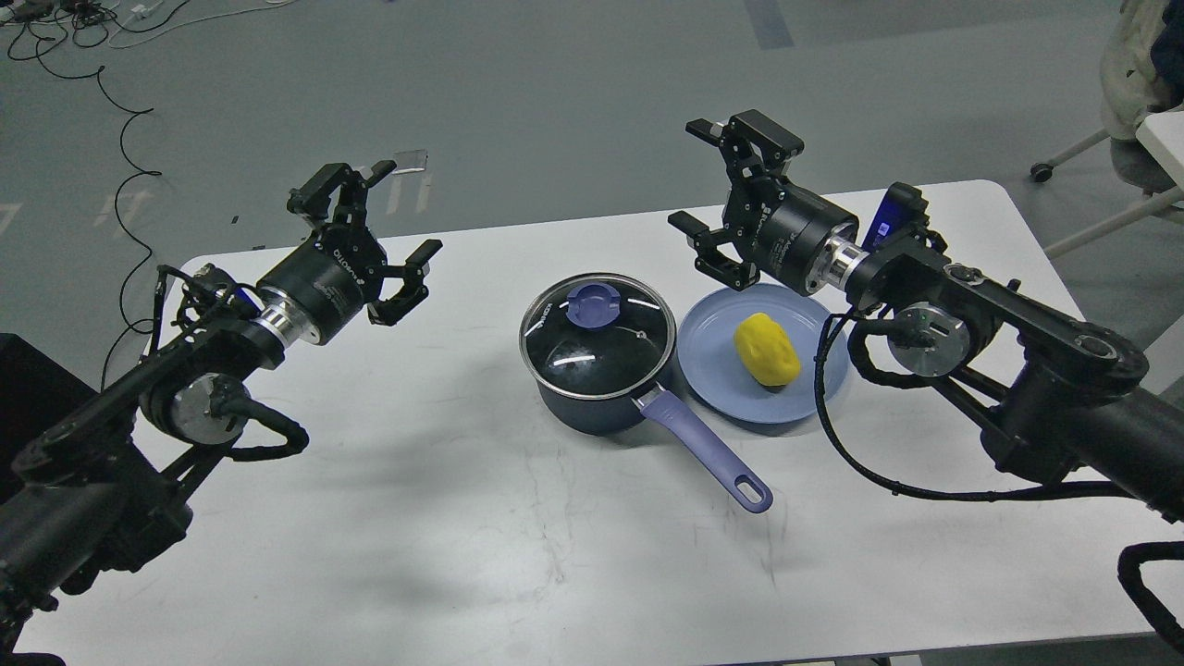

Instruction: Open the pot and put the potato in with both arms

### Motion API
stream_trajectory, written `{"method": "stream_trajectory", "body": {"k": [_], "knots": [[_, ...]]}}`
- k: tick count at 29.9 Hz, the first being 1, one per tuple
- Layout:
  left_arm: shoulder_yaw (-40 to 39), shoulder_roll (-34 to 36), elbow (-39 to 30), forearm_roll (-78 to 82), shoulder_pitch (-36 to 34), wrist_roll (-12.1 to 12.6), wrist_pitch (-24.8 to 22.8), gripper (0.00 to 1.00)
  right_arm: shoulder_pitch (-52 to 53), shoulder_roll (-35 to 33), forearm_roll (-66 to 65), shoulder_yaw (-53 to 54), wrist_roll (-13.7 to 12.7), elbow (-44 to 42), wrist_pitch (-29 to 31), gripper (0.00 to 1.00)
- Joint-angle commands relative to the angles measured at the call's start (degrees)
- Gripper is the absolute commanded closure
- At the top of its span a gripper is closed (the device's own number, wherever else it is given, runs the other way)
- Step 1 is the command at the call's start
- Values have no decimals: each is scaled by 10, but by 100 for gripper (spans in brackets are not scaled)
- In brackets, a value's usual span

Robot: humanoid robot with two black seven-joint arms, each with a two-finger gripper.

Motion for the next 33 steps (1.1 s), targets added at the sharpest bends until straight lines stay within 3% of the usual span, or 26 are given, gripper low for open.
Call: {"method": "stream_trajectory", "body": {"k": [1, 20, 33], "knots": [[-1, 2, 0, 0, 5, -1, 0, 2, 4, 7, -1, 0, -1, -10, -1, 0], [-47, -25, 7, -1, 38, -1, 3, 2, 71, 23, 0, -6, -6, -79, -1, 0], [-71, -44, 9, 6, 36, 0, 5, 2, 72, 17, 2, -17, -7, -74, 2, 0]]}}
